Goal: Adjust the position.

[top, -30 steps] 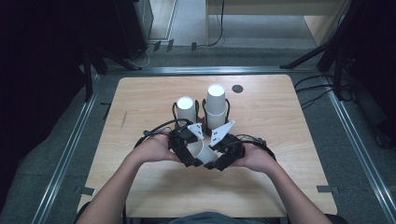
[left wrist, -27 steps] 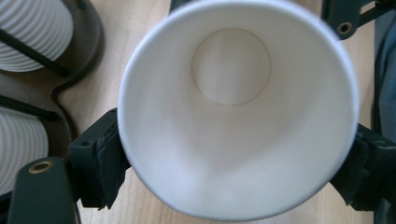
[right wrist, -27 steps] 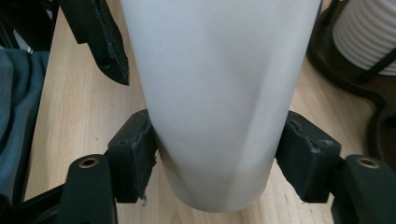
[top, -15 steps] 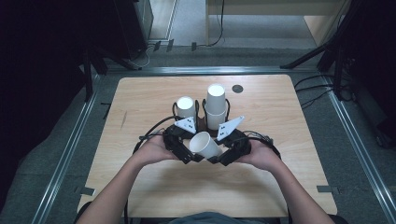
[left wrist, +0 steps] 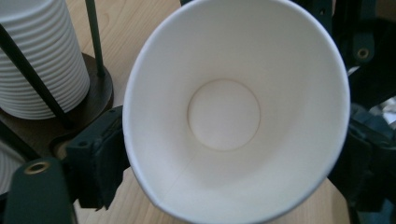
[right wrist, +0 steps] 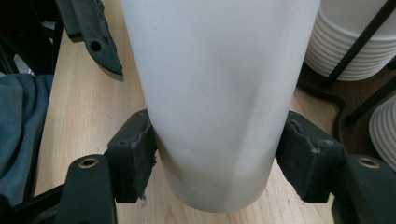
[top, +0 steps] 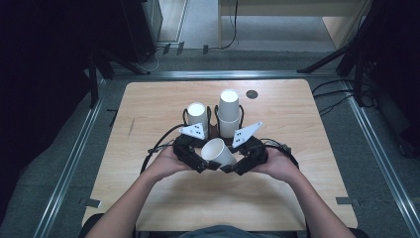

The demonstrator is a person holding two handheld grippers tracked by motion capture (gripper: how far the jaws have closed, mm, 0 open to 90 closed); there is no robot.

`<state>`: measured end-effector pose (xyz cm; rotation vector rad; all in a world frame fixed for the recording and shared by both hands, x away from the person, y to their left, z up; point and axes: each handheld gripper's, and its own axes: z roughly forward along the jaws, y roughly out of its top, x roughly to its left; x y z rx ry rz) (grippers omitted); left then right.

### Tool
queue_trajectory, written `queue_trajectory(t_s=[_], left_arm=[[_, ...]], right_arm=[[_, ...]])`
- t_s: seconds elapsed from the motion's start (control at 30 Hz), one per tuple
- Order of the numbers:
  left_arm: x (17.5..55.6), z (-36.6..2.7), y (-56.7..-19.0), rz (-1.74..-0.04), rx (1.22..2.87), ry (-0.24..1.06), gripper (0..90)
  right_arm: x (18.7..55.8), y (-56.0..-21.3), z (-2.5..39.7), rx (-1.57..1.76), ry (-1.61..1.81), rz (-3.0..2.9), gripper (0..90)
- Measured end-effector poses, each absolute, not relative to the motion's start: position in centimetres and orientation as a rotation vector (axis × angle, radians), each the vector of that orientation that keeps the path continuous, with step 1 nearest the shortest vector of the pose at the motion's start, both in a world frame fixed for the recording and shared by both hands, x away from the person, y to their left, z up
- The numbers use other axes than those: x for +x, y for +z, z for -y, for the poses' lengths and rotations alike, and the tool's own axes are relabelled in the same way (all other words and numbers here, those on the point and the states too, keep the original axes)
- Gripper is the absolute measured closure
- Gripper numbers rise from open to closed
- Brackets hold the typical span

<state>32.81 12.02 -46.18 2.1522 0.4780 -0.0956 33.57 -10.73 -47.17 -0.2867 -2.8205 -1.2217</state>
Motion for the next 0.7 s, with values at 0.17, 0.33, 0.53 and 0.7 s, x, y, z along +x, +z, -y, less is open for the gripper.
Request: queue_trajectory(t_s=[0.17, 0.33, 0.53, 0.7], left_arm=[[32.89, -12.11, -45.97, -0.475, 2.116, -0.111, 14.3], [32.77, -12.1, -45.85, -0.46, 2.116, -0.1, 21.7], [32.88, -12.06, -45.95, -0.462, 2.168, -0.092, 27.0], [32.91, -12.28, -45.91, -0.47, 2.186, -0.082, 27.6]], right_arm=[[33.56, -46.94, 10.61, -0.299, -1.255, 2.789, 33.3], [33.5, -47.06, 10.3, -0.288, -1.246, 2.779, 33.6], [33.57, -47.41, 10.26, -0.307, -1.215, 2.795, 32.6], [33.45, -47.72, 10.07, -0.357, -1.176, 2.786, 23.1]])
